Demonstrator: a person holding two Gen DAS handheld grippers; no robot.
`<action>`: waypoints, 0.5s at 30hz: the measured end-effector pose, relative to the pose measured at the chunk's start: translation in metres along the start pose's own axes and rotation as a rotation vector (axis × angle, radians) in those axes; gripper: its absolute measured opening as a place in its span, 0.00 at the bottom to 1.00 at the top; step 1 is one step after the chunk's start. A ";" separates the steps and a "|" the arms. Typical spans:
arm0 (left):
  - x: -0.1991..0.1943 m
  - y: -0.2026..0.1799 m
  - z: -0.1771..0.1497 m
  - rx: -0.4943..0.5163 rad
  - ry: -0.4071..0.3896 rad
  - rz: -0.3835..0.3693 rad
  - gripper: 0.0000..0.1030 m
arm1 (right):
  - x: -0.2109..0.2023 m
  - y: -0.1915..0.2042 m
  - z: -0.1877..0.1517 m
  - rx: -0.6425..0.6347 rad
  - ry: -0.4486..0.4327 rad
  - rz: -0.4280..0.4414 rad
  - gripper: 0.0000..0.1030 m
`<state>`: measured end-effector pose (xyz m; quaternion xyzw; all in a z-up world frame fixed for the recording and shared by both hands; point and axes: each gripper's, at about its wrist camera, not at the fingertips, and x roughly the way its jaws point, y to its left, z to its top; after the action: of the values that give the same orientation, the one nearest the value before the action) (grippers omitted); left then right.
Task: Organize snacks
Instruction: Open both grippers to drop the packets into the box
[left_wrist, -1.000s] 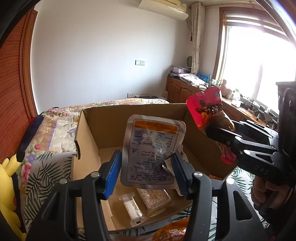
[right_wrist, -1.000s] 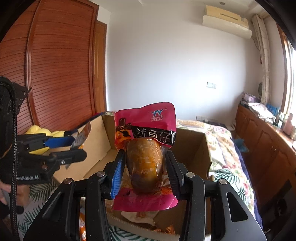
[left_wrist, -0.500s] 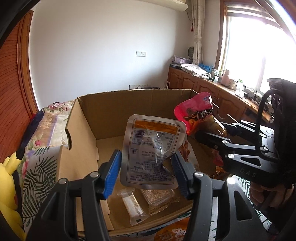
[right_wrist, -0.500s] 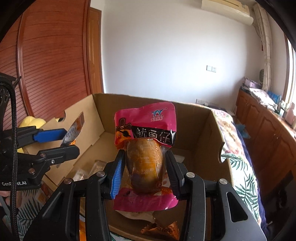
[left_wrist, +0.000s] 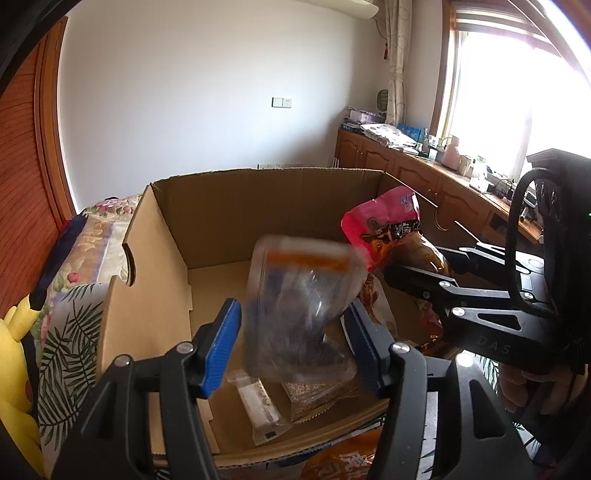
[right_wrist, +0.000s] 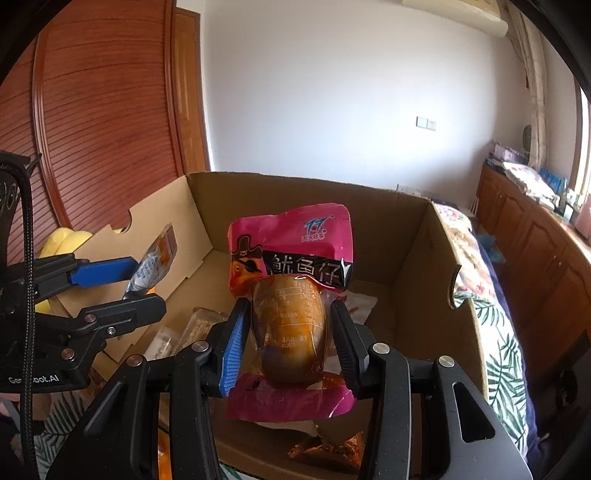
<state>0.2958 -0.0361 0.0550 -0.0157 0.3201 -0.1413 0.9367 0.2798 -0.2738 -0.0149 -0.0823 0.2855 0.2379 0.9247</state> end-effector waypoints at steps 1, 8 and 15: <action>0.000 0.000 0.000 0.002 -0.002 0.002 0.58 | 0.001 0.000 0.000 0.006 0.003 0.004 0.43; -0.005 0.000 -0.004 0.003 -0.012 -0.010 0.61 | 0.003 -0.001 -0.001 0.022 0.016 0.009 0.46; -0.015 -0.001 -0.004 0.010 -0.027 -0.017 0.62 | -0.002 0.004 -0.001 -0.003 0.000 -0.017 0.46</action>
<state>0.2820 -0.0326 0.0607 -0.0159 0.3066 -0.1507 0.9397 0.2758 -0.2714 -0.0151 -0.0860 0.2844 0.2307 0.9265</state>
